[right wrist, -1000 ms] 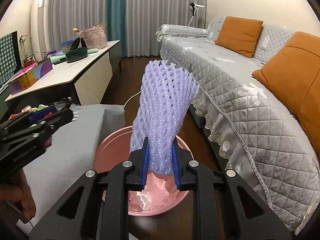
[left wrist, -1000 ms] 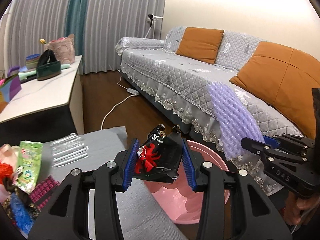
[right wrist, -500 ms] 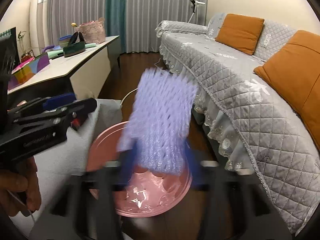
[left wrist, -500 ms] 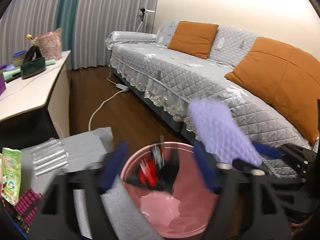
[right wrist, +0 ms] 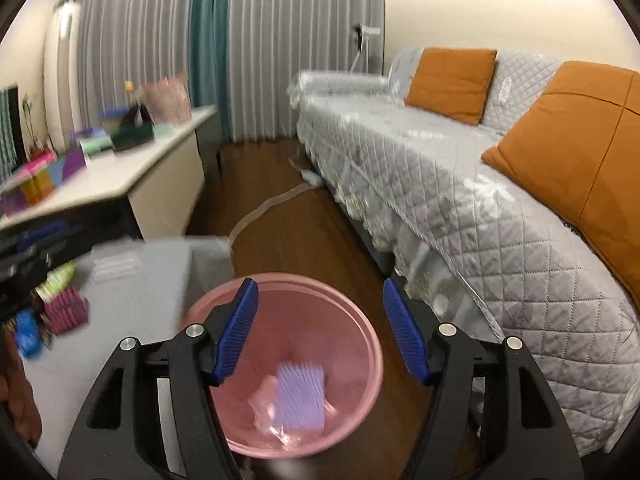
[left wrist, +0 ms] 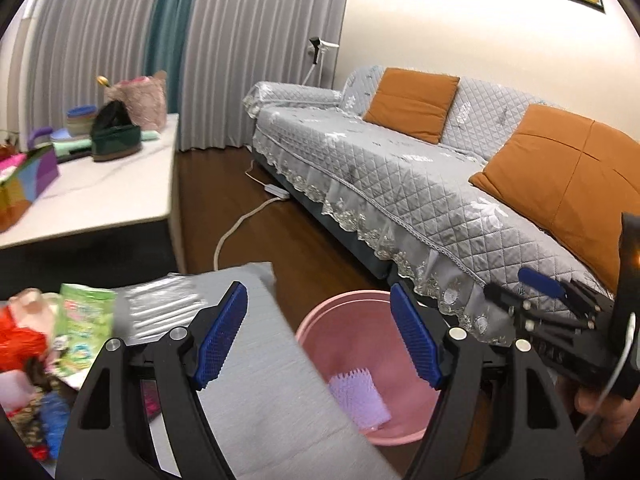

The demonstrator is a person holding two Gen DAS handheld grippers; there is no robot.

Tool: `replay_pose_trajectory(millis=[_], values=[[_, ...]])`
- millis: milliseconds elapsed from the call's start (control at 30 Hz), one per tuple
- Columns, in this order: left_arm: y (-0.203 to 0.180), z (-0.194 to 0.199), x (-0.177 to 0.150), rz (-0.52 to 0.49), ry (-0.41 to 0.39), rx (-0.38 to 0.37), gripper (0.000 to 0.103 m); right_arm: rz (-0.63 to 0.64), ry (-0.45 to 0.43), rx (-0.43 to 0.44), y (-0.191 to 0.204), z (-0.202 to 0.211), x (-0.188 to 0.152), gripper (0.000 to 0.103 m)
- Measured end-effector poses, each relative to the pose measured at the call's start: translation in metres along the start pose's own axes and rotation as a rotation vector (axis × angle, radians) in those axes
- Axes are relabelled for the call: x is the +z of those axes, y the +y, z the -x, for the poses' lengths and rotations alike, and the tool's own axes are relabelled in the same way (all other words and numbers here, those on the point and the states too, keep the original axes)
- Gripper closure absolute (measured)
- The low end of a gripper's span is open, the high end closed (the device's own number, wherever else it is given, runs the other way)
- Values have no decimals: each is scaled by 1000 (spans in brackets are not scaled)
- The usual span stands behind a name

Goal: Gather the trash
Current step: 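Carry both items to the pink bin and open both tools to drop them, then return to the table and grasp the floral strip with the left tool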

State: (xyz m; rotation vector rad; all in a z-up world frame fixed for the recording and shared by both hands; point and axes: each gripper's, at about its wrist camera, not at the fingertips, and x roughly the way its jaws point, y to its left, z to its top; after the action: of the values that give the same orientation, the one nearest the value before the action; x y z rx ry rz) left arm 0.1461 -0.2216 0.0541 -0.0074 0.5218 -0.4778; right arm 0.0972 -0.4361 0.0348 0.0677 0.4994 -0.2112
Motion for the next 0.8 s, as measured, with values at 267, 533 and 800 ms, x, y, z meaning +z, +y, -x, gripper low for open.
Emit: replay_pose_trajectory(millis=[267,533,800], values=[[40,76,-7,-32,-41,88,32,-20,-19,91,35,20,9,43],[102,138,-12,9,-42,184,34,46,-29,254,99,36,11,43],[175,148,-57,189,-16,320,60,112,33,401,173,16,-7,55]])
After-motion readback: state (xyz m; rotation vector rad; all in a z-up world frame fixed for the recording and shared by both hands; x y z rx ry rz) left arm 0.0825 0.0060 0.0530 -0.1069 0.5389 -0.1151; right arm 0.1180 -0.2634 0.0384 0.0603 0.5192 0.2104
